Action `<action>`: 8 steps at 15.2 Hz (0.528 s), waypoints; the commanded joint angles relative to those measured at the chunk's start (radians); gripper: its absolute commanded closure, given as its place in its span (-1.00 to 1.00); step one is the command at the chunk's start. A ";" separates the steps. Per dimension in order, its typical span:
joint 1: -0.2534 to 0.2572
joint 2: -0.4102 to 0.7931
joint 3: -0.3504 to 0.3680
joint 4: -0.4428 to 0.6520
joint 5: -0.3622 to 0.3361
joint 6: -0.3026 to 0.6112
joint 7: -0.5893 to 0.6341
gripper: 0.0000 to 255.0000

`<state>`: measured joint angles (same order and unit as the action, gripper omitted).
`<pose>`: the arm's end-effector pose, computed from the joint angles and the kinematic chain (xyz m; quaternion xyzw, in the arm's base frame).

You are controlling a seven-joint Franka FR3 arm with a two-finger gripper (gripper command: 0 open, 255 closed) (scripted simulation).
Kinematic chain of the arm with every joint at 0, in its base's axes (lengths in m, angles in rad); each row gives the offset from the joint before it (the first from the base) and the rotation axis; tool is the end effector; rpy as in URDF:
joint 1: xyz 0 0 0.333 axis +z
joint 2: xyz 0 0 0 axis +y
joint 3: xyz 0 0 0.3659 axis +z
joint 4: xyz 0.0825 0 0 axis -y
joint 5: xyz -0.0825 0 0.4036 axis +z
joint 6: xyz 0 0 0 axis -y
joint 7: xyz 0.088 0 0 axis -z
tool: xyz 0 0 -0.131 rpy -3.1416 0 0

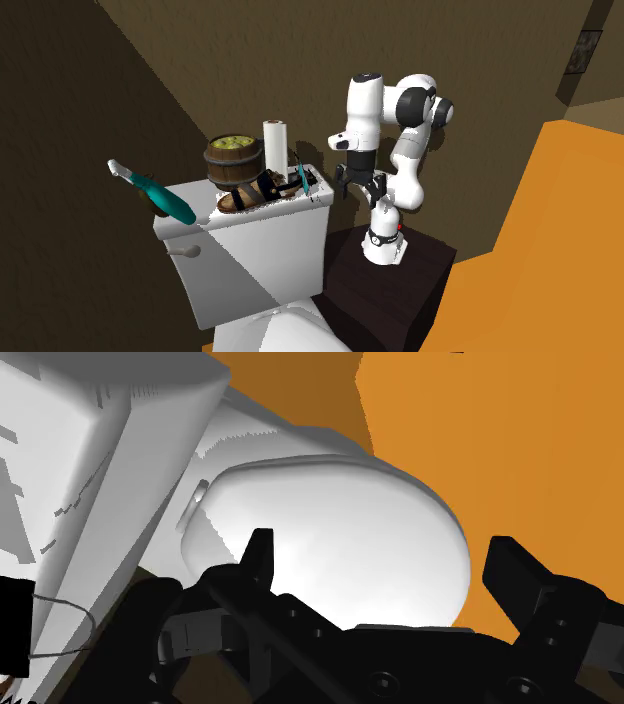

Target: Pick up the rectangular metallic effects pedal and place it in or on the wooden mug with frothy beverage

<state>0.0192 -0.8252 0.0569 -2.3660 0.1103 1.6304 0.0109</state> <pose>0.2857 0.0421 0.6135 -0.9982 -0.0235 -0.0431 0.0358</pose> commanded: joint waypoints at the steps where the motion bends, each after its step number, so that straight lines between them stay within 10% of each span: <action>1: 0.000 0.000 0.000 0.000 0.000 0.000 0.000 -1.00; 8: -0.178 0.125 0.117 0.102 -0.280 -0.084 0.194 -1.00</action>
<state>-0.1338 -0.7163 0.1541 -2.2766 -0.1265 1.5618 0.1716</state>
